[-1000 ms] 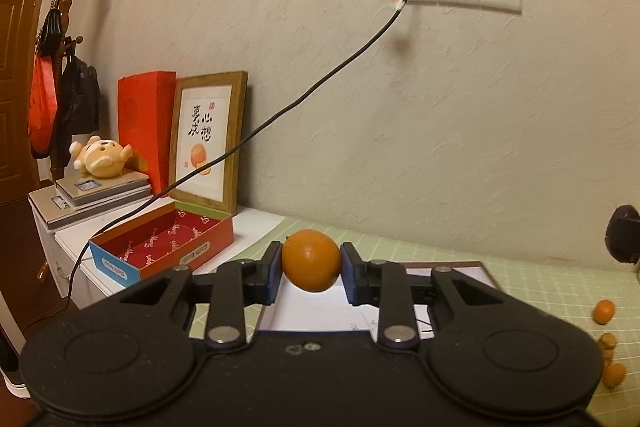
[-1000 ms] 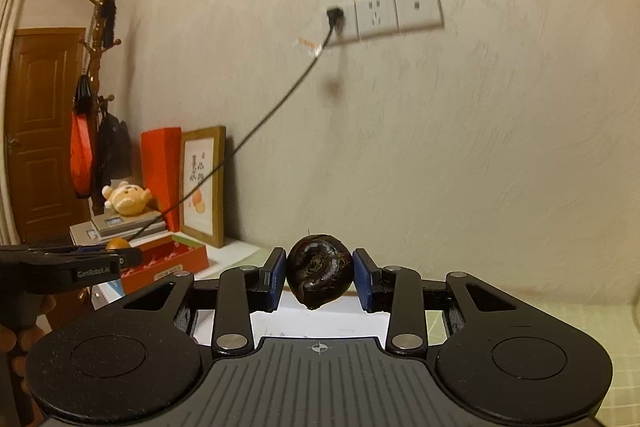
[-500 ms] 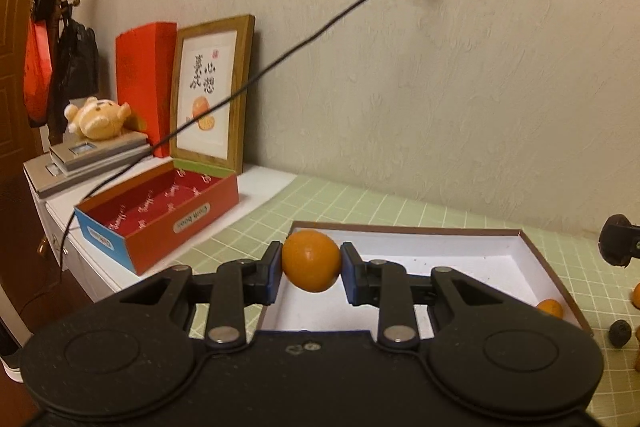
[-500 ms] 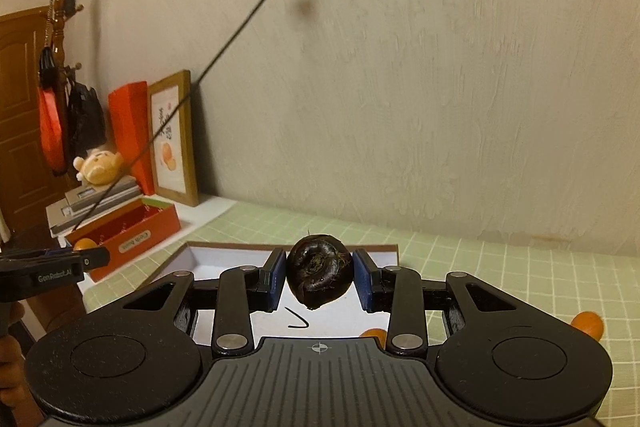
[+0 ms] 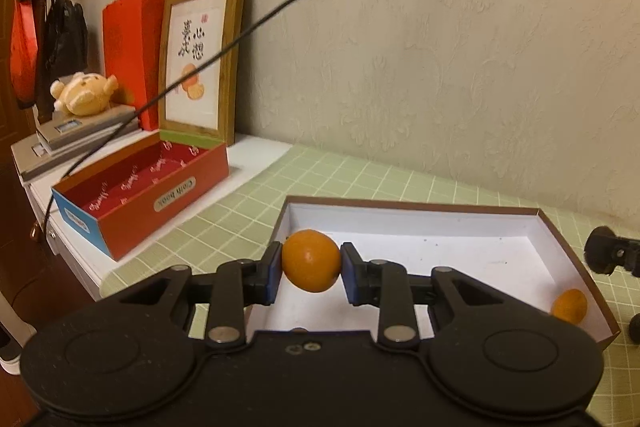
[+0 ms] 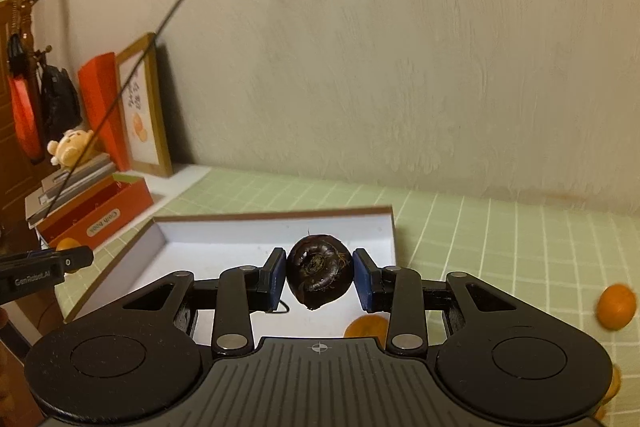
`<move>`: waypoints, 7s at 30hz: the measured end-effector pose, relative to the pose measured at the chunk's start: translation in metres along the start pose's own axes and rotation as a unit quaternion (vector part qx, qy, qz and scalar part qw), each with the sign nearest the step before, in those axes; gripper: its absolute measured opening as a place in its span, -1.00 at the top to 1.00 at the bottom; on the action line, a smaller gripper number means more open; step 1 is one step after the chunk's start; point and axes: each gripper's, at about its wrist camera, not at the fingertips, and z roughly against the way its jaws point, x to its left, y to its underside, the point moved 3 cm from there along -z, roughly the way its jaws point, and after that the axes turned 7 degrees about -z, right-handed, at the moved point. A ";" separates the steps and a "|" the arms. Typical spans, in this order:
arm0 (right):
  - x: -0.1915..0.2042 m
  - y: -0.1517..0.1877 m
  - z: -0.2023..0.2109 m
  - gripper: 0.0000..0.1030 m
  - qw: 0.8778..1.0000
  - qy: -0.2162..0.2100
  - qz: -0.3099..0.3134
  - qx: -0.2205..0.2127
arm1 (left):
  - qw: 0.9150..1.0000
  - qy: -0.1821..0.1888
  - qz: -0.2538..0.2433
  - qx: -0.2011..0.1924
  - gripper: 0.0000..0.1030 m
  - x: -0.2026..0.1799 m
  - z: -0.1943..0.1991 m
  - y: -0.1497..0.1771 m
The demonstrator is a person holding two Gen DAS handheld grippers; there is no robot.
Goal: Organize fruits
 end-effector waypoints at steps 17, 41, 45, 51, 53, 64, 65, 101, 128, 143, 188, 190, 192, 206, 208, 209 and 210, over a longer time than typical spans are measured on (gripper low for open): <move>-0.015 -0.020 0.020 -0.52 0.997 0.002 -0.047 -0.059 | 1.000 -0.020 0.000 -0.013 -0.45 0.001 -0.001 -0.012; -0.027 -0.020 0.125 -1.00 0.991 0.008 -0.002 -0.134 | 0.998 0.022 -0.026 -0.060 -0.79 -0.042 0.086 -0.021; -0.035 -0.016 0.147 -1.00 0.989 0.013 0.009 -0.145 | 0.996 0.045 -0.037 -0.064 -0.79 -0.061 0.099 -0.016; -0.054 -0.002 0.182 -1.00 0.987 0.022 0.006 -0.158 | 0.993 0.075 -0.062 -0.066 -0.79 -0.095 0.116 -0.010; -0.062 0.002 0.191 -1.00 0.987 0.026 0.000 -0.159 | 0.992 0.086 -0.067 -0.066 -0.79 -0.105 0.119 -0.008; -0.100 0.018 0.229 -1.00 0.984 0.070 -0.016 -0.162 | 0.983 0.138 -0.100 -0.063 -0.79 -0.158 0.132 0.007; -0.103 0.019 0.231 -1.00 0.984 0.076 -0.017 -0.161 | 0.982 0.144 -0.103 -0.063 -0.79 -0.163 0.132 0.009; -0.166 0.062 0.214 -0.29 0.986 0.134 -0.070 -0.064 | 0.952 0.236 -0.192 -0.013 -0.16 -0.271 0.065 0.025; -0.160 0.078 0.170 0.01 0.988 0.134 -0.077 -0.008 | 0.934 0.278 -0.214 0.061 0.46 -0.323 -0.005 0.045; -0.153 0.087 0.122 0.01 0.990 0.103 -0.080 0.049 | 0.946 0.252 -0.194 0.067 0.50 -0.304 -0.004 0.047; -0.179 0.072 0.157 0.38 0.982 0.154 -0.109 0.025 | 0.962 0.211 -0.166 0.056 0.50 -0.274 0.058 0.086; -0.176 0.071 0.158 0.38 0.982 0.153 -0.106 0.020 | 0.962 0.210 -0.164 0.052 0.50 -0.272 0.060 0.086; -0.173 0.070 0.160 0.38 0.983 0.151 -0.105 0.016 | 0.963 0.208 -0.164 0.046 0.50 -0.269 0.062 0.084; -0.152 0.055 0.171 0.38 0.986 0.140 -0.091 -0.020 | 0.970 0.195 -0.146 -0.003 0.50 -0.241 0.079 0.056; -0.147 0.051 0.171 0.38 0.987 0.135 -0.088 -0.026 | 0.971 0.191 -0.145 -0.013 0.50 -0.235 0.083 0.050; -0.144 0.049 0.171 0.38 0.987 0.132 -0.090 -0.029 | 0.971 0.190 -0.143 -0.018 0.50 -0.231 0.085 0.047; -0.141 0.047 0.171 0.38 0.987 0.129 -0.088 -0.032 | 0.972 0.188 -0.141 -0.022 0.50 -0.229 0.086 0.044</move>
